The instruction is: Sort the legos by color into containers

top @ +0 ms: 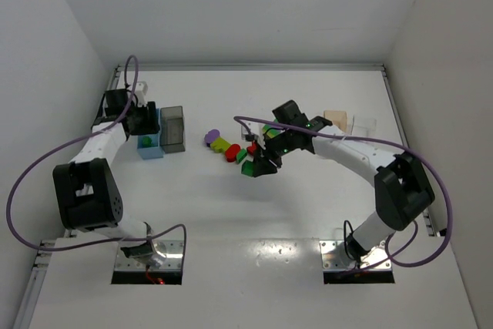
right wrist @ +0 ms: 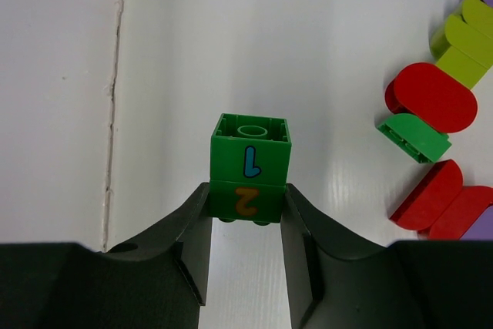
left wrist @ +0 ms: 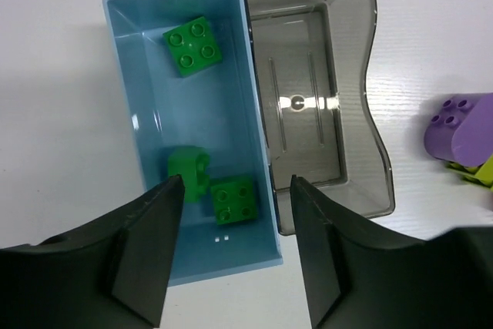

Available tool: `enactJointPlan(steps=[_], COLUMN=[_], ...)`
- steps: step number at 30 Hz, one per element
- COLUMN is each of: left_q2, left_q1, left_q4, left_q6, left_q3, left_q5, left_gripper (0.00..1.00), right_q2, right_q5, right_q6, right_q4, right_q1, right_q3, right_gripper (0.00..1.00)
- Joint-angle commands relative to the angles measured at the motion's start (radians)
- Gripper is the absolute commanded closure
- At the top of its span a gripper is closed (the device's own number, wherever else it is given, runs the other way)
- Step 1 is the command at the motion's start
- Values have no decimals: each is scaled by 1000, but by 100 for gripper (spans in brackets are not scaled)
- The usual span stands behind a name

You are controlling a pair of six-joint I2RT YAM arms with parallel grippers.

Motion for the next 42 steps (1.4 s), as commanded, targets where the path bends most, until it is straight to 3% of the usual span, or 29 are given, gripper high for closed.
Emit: enactJointPlan(steps=[1, 4, 7, 9, 10, 11, 12, 13, 14, 16, 18, 21, 32, 36, 40, 42], left_q2=[6, -14, -79, -101, -101, -84, -66, -20, 4, 76, 107, 86, 75, 75, -1, -23], left_q1=[18, 44, 77, 77, 39, 14, -12, -65, -95, -162, -190, -224, -262, -285, -333, -351], left_q4=[25, 25, 25, -74, -134, -221, -414, -524, -733, -905, -994, -995, -952, -855, -616, -544], left_q6=[-13, -13, 96, 185, 232, 391, 479, 679, 784, 1035, 1060, 1113, 1074, 977, 706, 666], left_q3=[50, 50, 50, 73, 98, 127, 158, 219, 247, 296, 296, 268, 301, 310, 255, 239], left_q5=[-17, 84, 482, 820, 886, 941, 1013, 1037, 1049, 1075, 1100, 1114, 1132, 1096, 994, 951], left_gripper=[36, 36, 36, 34, 34, 34, 34, 34, 34, 34, 34, 33, 33, 33, 33, 33], right_q2=[18, 27, 27, 36, 45, 45, 45, 59, 71, 84, 98, 139, 202, 225, 246, 246], right_q5=[-20, -20, -40, -49, -49, -59, -60, -70, -70, -99, -124, -135, -156, -179, -198, -198], right_q6=[11, 24, 54, 63, 63, 63, 63, 63, 63, 63, 63, 73, 160, 229, 293, 303], right_q4=[28, 28, 53, 53, 53, 53, 44, 33, 33, 13, 13, -12, 10, 62, 93, 102], right_q1=[-2, -2, -2, -2, -2, -2, -2, -2, -2, 7, 16, 25, 71, 80, 80, 80], right_q3=[64, 84, 95, 121, 121, 135, 153, 164, 188, 213, 251, 302, 351, 371, 403, 403], right_gripper=[100, 100, 100, 100, 100, 100, 100, 100, 100, 100, 100, 100, 100, 100, 100, 100])
